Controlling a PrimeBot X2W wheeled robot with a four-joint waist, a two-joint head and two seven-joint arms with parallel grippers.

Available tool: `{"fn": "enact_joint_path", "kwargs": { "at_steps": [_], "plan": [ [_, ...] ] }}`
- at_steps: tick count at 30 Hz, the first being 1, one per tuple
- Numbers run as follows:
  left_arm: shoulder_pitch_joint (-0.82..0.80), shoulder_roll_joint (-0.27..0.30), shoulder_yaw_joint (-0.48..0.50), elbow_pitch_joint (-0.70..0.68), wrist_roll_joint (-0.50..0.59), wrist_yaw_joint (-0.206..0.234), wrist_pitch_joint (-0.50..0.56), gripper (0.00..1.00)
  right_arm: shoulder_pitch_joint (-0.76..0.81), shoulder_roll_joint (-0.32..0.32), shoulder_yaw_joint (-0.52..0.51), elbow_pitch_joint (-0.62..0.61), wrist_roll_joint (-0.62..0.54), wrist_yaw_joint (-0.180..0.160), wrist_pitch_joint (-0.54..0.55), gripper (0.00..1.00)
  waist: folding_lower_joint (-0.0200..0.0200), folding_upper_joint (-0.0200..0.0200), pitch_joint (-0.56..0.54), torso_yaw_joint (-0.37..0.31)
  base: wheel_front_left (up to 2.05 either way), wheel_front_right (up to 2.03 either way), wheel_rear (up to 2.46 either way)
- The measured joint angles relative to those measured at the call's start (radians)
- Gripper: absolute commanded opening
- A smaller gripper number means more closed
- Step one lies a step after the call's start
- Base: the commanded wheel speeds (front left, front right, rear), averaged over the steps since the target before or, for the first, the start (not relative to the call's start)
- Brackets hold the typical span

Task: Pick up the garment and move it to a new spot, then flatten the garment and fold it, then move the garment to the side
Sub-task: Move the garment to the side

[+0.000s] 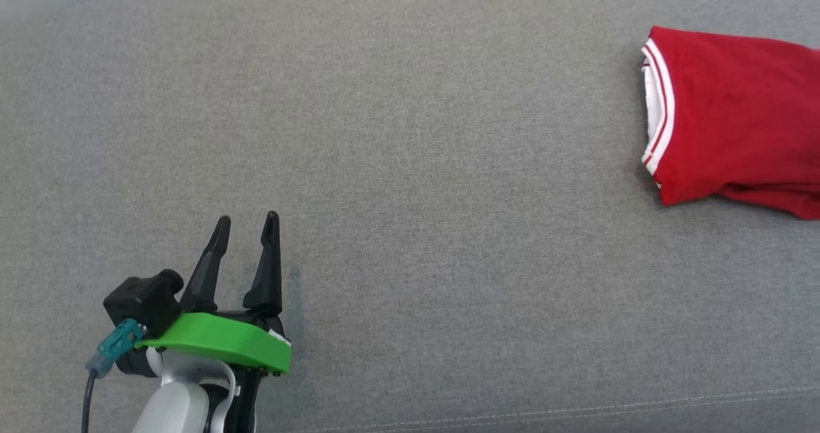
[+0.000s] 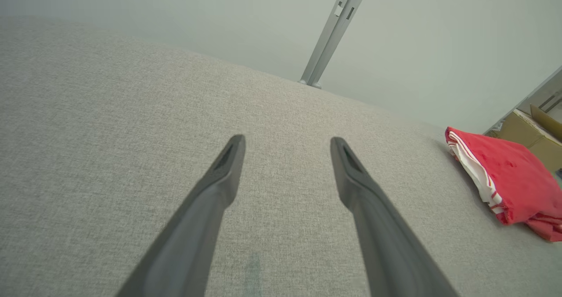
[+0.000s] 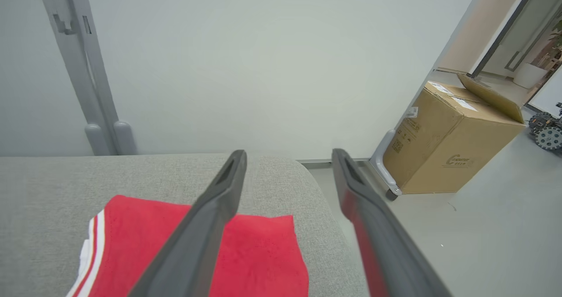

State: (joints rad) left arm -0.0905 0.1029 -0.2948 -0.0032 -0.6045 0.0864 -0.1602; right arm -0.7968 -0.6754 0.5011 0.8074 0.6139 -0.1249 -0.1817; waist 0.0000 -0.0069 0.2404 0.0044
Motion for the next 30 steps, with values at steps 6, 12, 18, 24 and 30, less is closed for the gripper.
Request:
{"fn": "enact_joint_path", "kwargs": {
  "at_steps": [6, 12, 18, 24, 30],
  "plan": [
    [-0.002, -0.018, 0.015, 0.03, -0.006, 0.0, -0.034, 1.0, 0.05, 0.069, -0.003, -0.061, 0.023, 0.001, -0.064, 1.0, 0.0, 0.0, -0.073, -0.031, 0.0, 0.0, 0.0],
    [0.005, -0.018, 0.039, 0.068, -0.007, 0.001, -0.052, 1.0, 0.16, 0.158, 0.006, -0.122, 0.054, 0.013, -0.068, 1.0, 0.0, 0.0, -0.151, -0.064, 0.0, 0.0, 0.0],
    [0.054, -0.017, 0.057, 0.1, 0.012, 0.01, -0.061, 1.0, 0.286, 0.218, 0.003, -0.196, 0.065, 0.012, -0.069, 1.0, 0.0, 0.0, -0.231, -0.091, 0.0, 0.0, 0.0],
    [0.085, -0.018, 0.074, 0.09, 0.012, 0.012, -0.063, 1.0, 0.381, 0.263, -0.019, -0.351, 0.041, 0.009, -0.07, 1.0, 0.0, 0.0, -0.292, -0.108, 0.0, 0.0, 0.0],
    [0.107, -0.018, 0.079, 0.086, 0.025, 0.016, -0.071, 1.0, 0.447, 0.304, -0.044, -0.465, -0.012, 0.001, -0.07, 1.0, 0.0, 0.0, -0.313, -0.114, 0.0, 0.0, 0.0]
  ]
}}
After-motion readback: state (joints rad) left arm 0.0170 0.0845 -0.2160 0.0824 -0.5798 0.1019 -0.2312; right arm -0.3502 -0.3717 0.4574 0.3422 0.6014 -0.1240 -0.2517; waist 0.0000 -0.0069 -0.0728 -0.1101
